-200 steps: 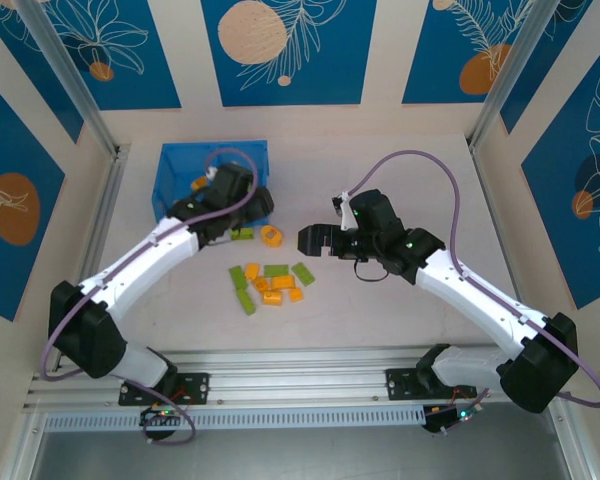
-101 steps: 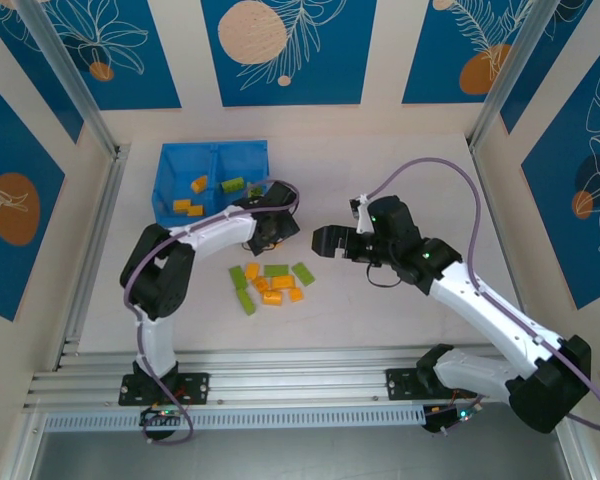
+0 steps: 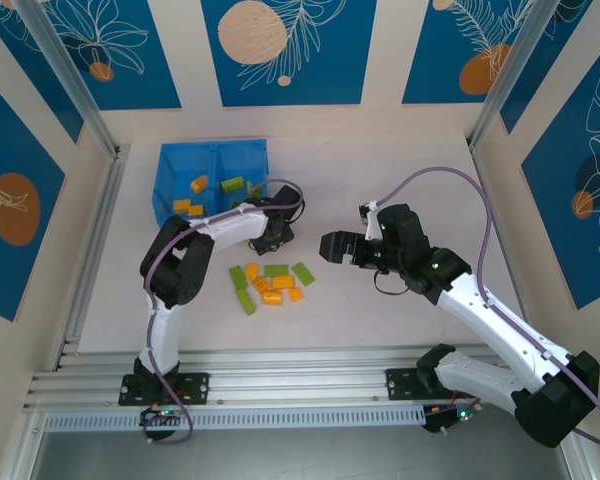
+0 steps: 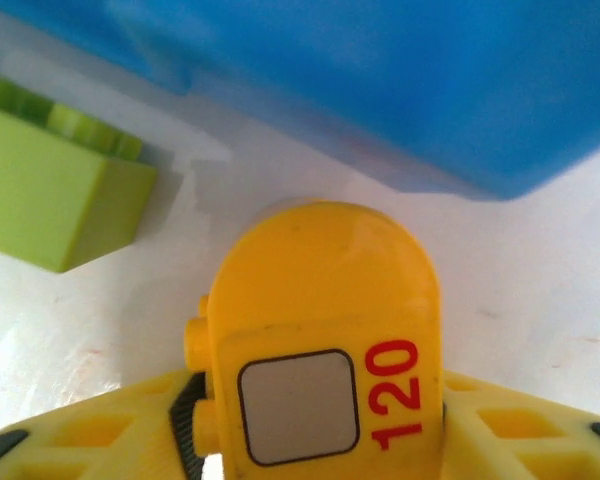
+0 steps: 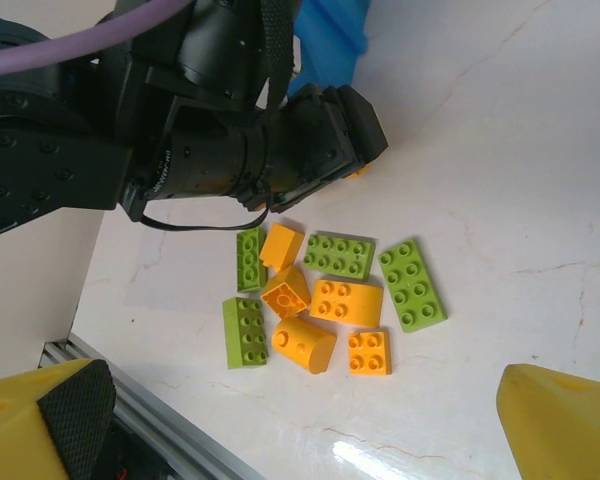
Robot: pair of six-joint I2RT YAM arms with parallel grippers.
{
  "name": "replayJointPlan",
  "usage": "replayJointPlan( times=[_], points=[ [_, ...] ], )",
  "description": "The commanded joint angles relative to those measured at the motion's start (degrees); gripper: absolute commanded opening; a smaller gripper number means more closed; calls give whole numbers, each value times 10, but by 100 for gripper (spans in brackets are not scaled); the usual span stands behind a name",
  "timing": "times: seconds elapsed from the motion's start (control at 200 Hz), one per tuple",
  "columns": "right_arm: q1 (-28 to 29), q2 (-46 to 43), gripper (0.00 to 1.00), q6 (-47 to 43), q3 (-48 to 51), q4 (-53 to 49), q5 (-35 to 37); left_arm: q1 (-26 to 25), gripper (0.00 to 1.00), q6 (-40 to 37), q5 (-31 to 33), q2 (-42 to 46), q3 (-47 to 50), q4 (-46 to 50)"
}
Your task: Sort the legos into containers by color
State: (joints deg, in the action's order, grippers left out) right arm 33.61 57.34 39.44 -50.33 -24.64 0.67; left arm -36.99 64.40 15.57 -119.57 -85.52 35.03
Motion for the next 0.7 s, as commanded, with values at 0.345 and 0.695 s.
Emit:
replayJointPlan(
  times=[0.345,0.695],
  points=[
    [6,13,100,14,-6,17,-12,2,32,-62,-9,168,65,18],
    [17,14,100,13,-16,11,-11,128,29,-217,101,208,-58,64]
  ],
)
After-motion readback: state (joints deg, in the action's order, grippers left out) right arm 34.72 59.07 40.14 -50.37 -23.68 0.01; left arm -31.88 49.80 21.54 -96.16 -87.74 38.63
